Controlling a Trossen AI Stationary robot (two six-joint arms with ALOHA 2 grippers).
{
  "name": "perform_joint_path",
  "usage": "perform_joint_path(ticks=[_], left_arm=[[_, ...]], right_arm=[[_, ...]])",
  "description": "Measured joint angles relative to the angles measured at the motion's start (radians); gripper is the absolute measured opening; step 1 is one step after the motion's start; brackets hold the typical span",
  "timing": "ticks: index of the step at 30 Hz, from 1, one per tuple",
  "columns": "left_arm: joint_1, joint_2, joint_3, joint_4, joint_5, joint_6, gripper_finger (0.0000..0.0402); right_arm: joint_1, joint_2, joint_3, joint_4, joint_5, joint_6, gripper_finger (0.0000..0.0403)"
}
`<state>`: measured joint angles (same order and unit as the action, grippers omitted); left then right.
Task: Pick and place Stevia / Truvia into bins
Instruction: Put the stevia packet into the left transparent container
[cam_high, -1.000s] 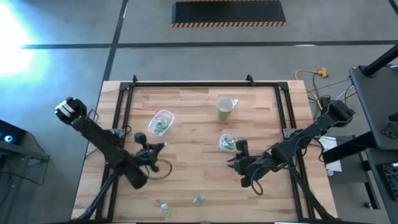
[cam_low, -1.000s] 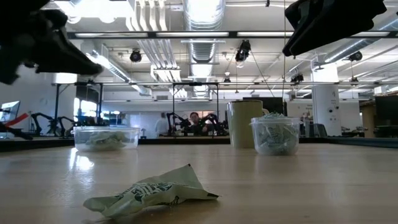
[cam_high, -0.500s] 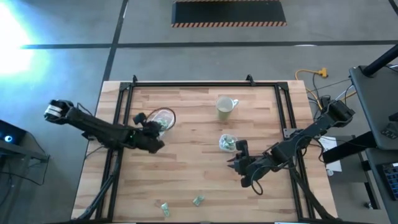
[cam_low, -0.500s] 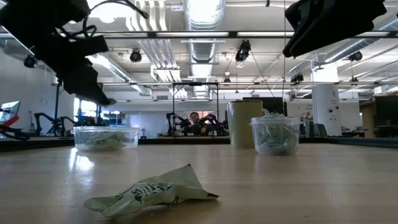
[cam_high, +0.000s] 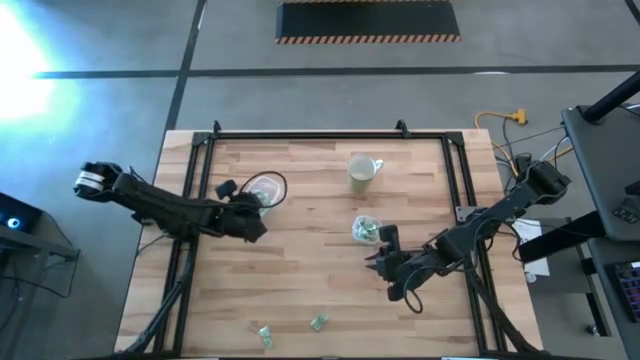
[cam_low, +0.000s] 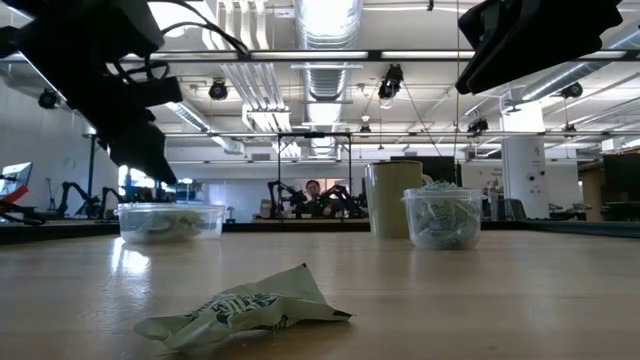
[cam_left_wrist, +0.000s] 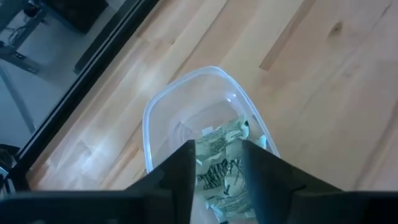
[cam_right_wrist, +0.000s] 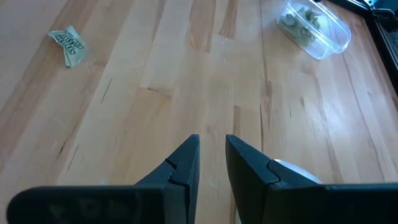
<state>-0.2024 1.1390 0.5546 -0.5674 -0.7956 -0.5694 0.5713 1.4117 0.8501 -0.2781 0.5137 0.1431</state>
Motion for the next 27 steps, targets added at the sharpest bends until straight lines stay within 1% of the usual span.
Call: perform_joint_path(ticks=[4, 7, 9, 11, 13, 16, 20, 24, 27], left_arm=[[0.0, 0.02, 0.01, 0.001, -0.001, 0.008, 0.0141], [0.0, 0.018, 0.026, 0.001, 0.042, 0.009, 0.0151], [-0.001, 0.011, 0.04, 0.004, 0.131, 0.019, 0.0152], [-0.008, 0.002, 0.047, 0.041, 0.255, 0.061, 0.0153], [-0.027, -0.001, 0.046, 0.116, 0.374, 0.115, 0.0153], [-0.08, 0.002, 0.038, 0.249, 0.489, 0.208, 0.0153], [-0.168, 0.028, 0.028, 0.384, 0.579, 0.305, 0.0153], [-0.252, 0.067, 0.028, 0.448, 0.633, 0.314, 0.0153], [-0.317, 0.11, 0.032, 0.478, 0.659, 0.288, 0.0153]], right_arm=[[0.0, 0.0, 0.0, 0.0, 0.0, 0.003, 0.0068], [0.0, 0.0, -0.001, 0.0, 0.0, 0.002, 0.0068], [0.0, 0.0, -0.002, -0.001, 0.0, 0.003, 0.0068], [0.0, 0.0, -0.002, 0.0, 0.0, 0.003, 0.0068], [0.0, 0.0, -0.002, 0.0, 0.0, 0.004, 0.0068], [0.0, 0.0, -0.002, 0.0, 0.0, 0.004, 0.0068], [0.0, 0.0, -0.002, 0.0, 0.0, 0.009, 0.0068], [0.0, 0.0, -0.003, -0.001, 0.0, 0.014, 0.0068], [0.0, 0.0, -0.003, 0.0, 0.0, 0.015, 0.0068]])
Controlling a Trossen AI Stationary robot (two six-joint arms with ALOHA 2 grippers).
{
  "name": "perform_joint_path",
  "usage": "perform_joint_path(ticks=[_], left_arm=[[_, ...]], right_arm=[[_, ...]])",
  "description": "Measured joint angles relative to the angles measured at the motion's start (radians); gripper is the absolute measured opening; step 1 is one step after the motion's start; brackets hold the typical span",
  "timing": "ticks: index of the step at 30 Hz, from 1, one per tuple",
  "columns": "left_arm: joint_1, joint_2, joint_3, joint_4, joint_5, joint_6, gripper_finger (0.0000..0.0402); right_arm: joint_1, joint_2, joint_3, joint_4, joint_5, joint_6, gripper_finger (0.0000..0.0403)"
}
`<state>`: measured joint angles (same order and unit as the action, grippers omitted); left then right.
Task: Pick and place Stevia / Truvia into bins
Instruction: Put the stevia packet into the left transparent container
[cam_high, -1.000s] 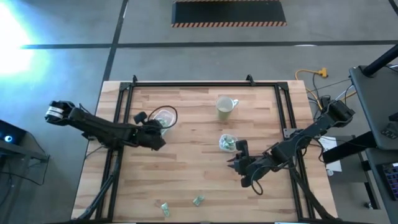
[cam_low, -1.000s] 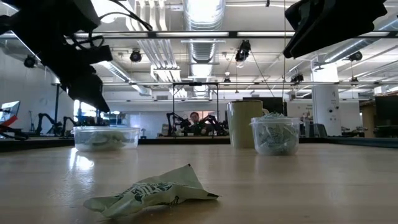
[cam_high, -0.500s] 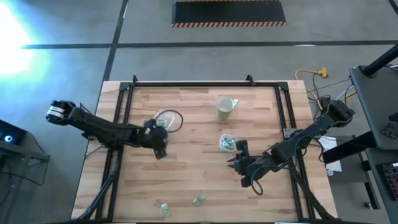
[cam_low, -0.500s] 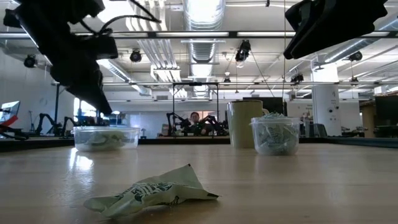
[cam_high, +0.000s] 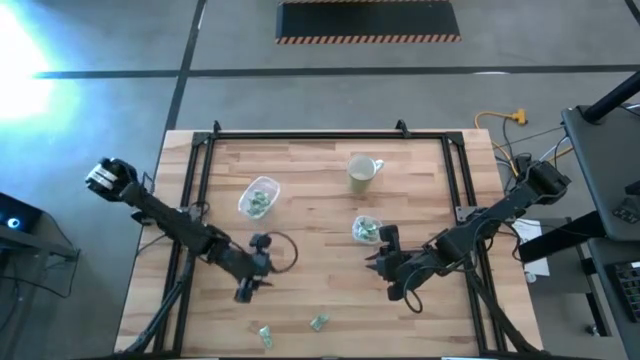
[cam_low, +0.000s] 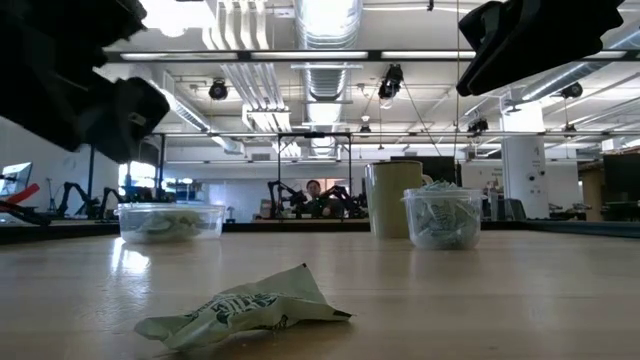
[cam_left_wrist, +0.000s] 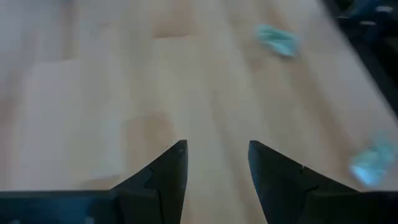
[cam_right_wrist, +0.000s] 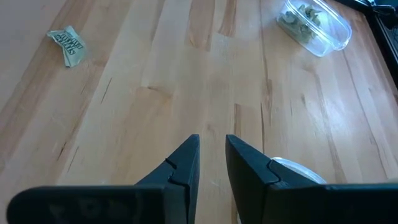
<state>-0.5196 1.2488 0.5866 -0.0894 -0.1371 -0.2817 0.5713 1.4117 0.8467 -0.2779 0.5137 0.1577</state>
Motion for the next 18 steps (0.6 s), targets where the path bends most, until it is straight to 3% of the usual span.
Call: perform_joint_path(ticks=[9, 18], left_arm=[[-0.168, 0.15, 0.003, 0.245, 0.01, -0.025, 0.0153], [-0.268, 0.332, 0.011, 0.458, 0.025, -0.008, 0.0153]], right_arm=[[0.0, 0.0, -0.002, 0.005, 0.0, 0.0, 0.0068], [0.0, 0.0, -0.003, 0.006, 0.0, 0.0, 0.0068]])
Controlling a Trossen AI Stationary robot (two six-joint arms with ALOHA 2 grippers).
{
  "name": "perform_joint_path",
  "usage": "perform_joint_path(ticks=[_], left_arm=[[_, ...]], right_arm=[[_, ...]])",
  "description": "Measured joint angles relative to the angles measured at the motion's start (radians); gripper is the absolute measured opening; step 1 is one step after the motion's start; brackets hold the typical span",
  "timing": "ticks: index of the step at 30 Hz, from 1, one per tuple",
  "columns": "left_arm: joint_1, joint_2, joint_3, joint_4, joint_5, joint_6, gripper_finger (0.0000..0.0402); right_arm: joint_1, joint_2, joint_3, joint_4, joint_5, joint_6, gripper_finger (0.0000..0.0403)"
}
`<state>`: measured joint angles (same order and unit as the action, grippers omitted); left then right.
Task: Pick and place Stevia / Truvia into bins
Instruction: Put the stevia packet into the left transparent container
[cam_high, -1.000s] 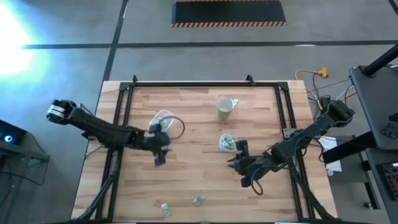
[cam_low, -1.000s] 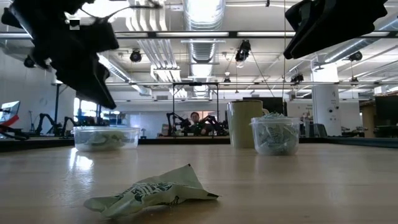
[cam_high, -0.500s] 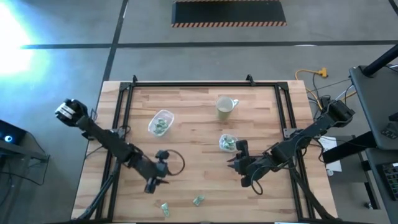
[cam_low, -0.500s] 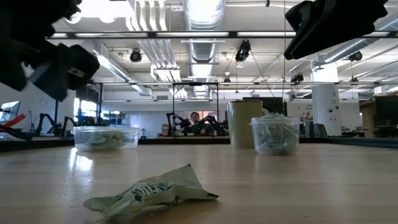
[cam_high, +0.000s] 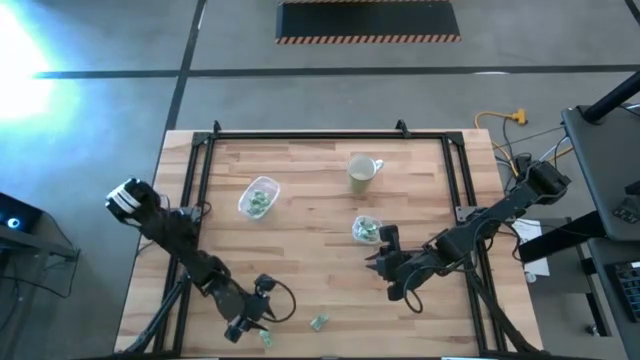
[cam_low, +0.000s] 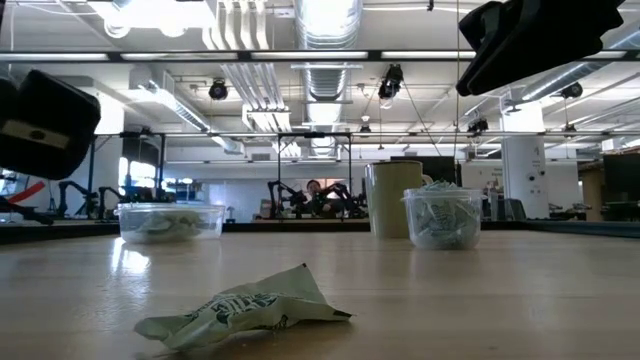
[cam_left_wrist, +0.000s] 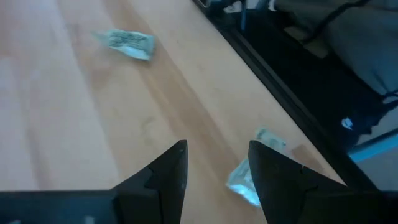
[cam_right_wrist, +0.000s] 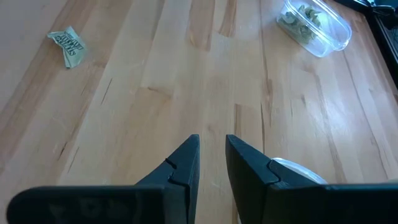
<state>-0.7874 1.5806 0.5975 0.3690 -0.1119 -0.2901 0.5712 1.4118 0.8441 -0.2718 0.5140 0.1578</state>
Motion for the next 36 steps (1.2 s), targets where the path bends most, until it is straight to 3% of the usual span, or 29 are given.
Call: perform_joint_path(ticks=[15, 26, 30, 36], left_arm=[[-0.05, 0.15, 0.007, 0.192, 0.003, 0.009, 0.0153], [-0.052, 0.196, 0.006, 0.204, 0.002, 0.008, 0.0148], [-0.052, 0.196, -0.001, 0.206, 0.001, 0.008, 0.012], [-0.052, 0.194, -0.015, 0.208, -0.005, 0.006, 0.0043]], right_arm=[[0.0, 0.0, -0.017, 0.001, 0.001, 0.018, 0.0068], [0.0, 0.0, -0.023, 0.002, 0.001, 0.022, 0.0068], [0.0, 0.0, -0.024, 0.002, 0.001, 0.024, 0.0068], [0.0, 0.0, -0.027, 0.001, 0.001, 0.026, 0.0068]])
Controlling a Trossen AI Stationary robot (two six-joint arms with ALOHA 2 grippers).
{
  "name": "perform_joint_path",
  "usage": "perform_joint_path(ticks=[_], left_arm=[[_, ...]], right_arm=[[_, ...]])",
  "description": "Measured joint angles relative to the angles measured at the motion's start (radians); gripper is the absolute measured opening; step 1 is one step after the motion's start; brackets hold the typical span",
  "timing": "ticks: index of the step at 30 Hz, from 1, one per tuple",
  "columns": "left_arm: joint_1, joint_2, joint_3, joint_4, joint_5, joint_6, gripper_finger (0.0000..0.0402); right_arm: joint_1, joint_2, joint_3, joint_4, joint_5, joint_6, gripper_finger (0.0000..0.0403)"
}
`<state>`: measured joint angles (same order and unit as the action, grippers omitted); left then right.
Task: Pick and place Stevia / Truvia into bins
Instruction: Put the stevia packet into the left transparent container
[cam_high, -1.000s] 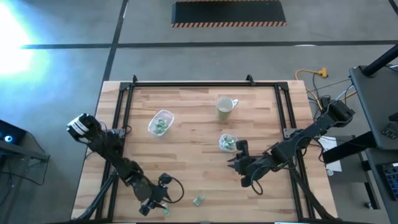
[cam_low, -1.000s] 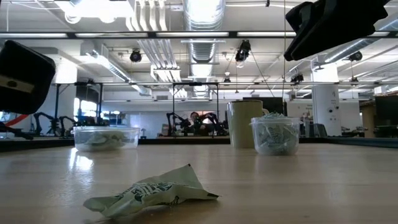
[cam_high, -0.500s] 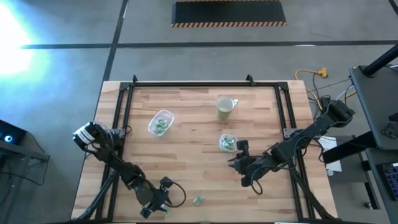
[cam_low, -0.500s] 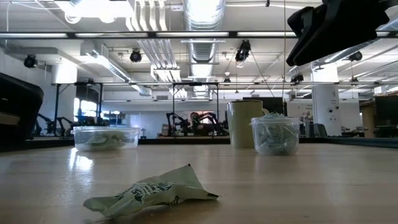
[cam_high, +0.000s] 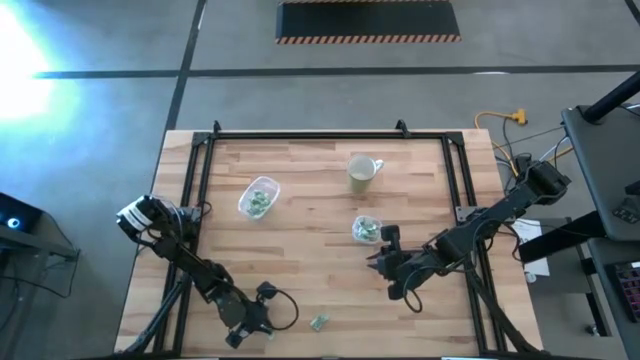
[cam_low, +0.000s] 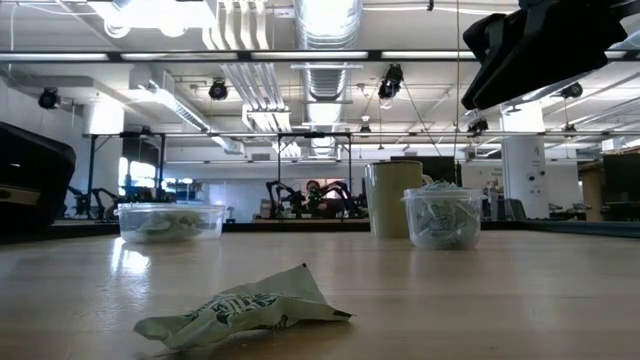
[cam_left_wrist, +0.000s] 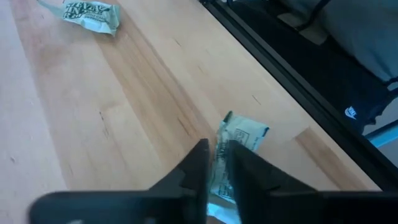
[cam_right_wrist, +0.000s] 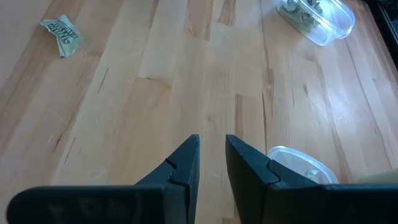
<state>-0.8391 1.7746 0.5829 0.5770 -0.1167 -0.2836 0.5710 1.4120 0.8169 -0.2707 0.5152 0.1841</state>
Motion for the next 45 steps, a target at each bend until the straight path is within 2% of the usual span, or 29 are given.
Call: perform_joint_path(ticks=[3, 9, 15, 22, 30, 34, 40, 45], left_arm=[[0.0, -0.001, -0.004, -0.002, 0.005, -0.002, 0.0008], [-0.001, -0.009, -0.006, -0.017, -0.03, 0.004, 0.0002], [0.002, -0.072, -0.014, -0.081, -0.177, 0.089, 0.0], [0.001, -0.224, -0.014, -0.257, -0.502, 0.091, 0.0], [0.002, -0.382, -0.02, -0.535, -1.058, 0.08, 0.0], [0.02, -0.45, -0.03, -0.647, -1.24, 0.081, 0.0], [0.105, -0.546, -0.038, -0.743, -1.269, 0.08, 0.0], [0.21, -0.613, -0.091, -0.754, -1.263, 0.081, 0.0]], right_arm=[[0.0, 0.0, 0.0, 0.0, 0.0, 0.0, 0.0068], [0.0, 0.0, 0.0, 0.004, 0.0, 0.0, 0.0068], [0.0, 0.0, 0.0, 0.016, 0.0, -0.003, 0.0068], [0.0, 0.0, 0.0, 0.017, 0.0, -0.008, 0.0068], [-0.001, 0.0, -0.003, 0.019, 0.001, -0.011, 0.0068], [-0.003, 0.0, -0.004, 0.019, 0.001, -0.011, 0.0068], [-0.003, 0.0, -0.005, 0.02, 0.001, -0.012, 0.0068], [-0.003, 0.0, -0.006, 0.02, 0.001, -0.011, 0.0068]])
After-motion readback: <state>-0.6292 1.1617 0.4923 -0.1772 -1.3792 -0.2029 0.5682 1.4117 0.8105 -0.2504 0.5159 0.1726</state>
